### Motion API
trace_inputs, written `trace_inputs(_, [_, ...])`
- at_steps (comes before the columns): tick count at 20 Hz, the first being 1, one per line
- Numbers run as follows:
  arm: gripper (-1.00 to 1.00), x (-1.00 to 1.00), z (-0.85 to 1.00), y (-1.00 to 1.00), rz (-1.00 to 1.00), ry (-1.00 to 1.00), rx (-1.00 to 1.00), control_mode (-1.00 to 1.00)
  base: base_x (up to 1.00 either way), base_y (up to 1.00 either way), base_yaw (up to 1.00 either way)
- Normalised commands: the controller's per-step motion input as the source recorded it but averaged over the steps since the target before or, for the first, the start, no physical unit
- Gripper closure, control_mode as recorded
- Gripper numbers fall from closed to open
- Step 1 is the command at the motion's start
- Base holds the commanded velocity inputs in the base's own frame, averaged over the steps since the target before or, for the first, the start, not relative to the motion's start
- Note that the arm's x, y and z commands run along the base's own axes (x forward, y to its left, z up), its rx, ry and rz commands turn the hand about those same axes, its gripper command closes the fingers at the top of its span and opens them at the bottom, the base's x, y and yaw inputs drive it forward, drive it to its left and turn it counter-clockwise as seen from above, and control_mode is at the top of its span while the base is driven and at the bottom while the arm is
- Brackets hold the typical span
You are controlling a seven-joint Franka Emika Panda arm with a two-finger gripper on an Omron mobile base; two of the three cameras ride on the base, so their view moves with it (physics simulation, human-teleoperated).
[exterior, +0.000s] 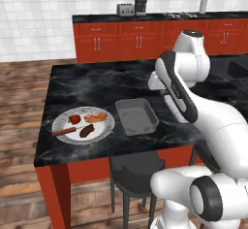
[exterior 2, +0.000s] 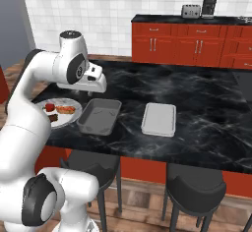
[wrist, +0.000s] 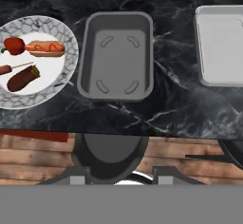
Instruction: Place one cooked food and one vegetable from the large plate to each tupperware container.
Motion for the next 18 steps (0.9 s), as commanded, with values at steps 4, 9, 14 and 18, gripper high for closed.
trace_inputs(4, [-1.00, 0.00, -0.02, 0.31, -0.01, 0.04, 0.00, -1.00, 0.00, 0.00, 0.00])
trace_inputs(9, [-1.00, 0.06, -0.19, 0.96, -0.25, 0.00, 0.00, -1.00, 0.00, 0.00, 0.00])
trace_inputs(14, [-1.00, 0.20, -0.21, 0.91, -0.35, -0.02, 0.01, -1.00, 0.00, 0.00, 0.00])
trace_inputs(18, [-1.00, 0.31, -0.15, 0.45, -0.30, 0.00, 0.10, -1.00, 0.00, 0.00, 0.00])
